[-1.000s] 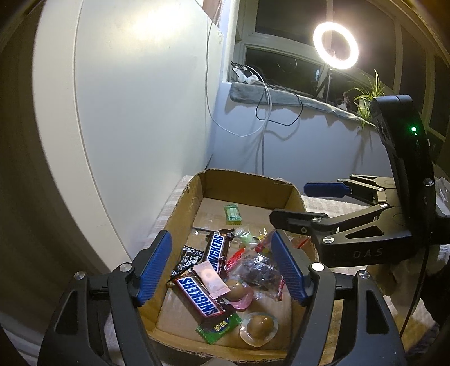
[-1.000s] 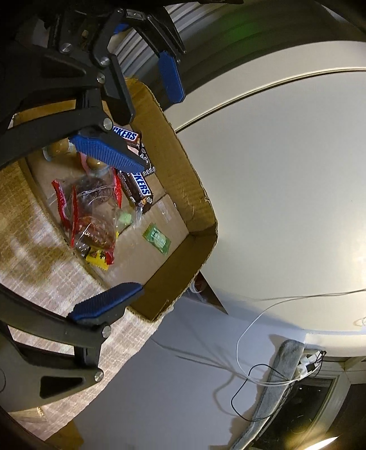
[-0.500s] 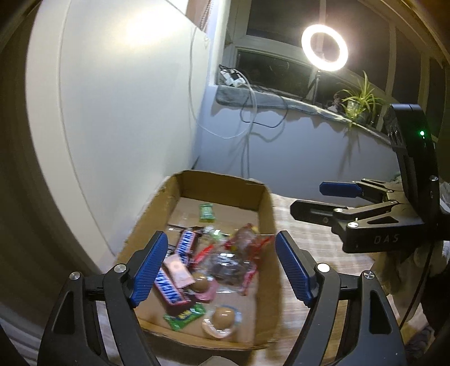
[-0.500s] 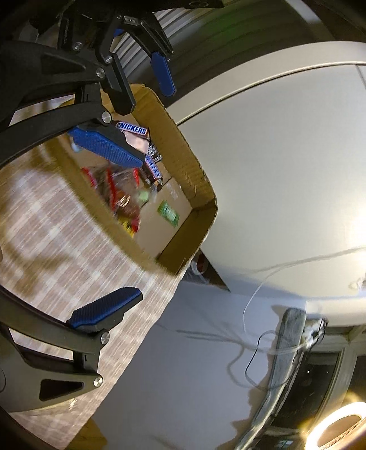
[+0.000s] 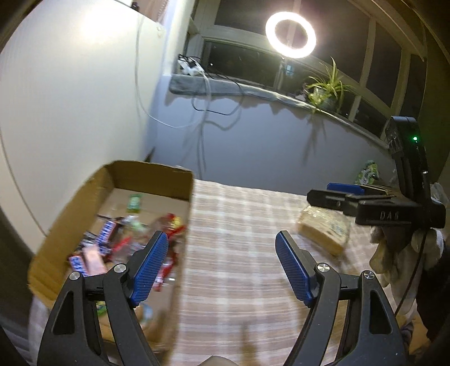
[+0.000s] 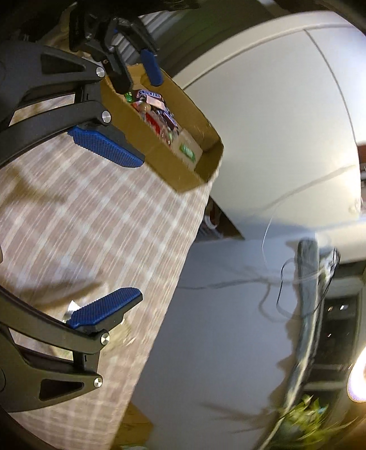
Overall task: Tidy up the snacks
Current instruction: 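Move both open tools toward the plastic-wrapped bread loaf on the table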
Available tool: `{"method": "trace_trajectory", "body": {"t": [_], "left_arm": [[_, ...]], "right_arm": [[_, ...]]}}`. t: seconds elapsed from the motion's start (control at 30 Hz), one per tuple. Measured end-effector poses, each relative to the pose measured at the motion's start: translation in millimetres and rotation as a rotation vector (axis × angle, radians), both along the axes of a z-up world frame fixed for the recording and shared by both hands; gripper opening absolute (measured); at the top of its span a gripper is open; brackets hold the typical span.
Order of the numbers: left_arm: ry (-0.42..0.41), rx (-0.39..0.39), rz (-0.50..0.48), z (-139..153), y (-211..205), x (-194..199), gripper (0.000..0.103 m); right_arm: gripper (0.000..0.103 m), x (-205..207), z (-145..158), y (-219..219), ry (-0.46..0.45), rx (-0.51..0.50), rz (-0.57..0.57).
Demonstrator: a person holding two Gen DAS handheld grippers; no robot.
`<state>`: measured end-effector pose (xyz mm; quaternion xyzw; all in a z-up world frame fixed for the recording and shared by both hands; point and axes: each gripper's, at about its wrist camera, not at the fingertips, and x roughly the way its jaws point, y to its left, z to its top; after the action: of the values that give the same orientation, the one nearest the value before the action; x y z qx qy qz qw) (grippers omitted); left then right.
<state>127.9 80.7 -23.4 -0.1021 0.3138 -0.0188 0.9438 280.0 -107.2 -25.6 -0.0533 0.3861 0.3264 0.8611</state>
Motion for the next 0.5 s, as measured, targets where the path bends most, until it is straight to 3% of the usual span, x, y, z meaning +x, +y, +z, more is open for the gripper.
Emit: {"method": "trace_trajectory", "body": {"t": [0.5], "left_arm": [[0.100, -0.081, -0.133, -28, -78, 41, 0.079]], "right_arm": [[0.090, 46, -36, -83, 0.129, 0.006, -0.066]]}}
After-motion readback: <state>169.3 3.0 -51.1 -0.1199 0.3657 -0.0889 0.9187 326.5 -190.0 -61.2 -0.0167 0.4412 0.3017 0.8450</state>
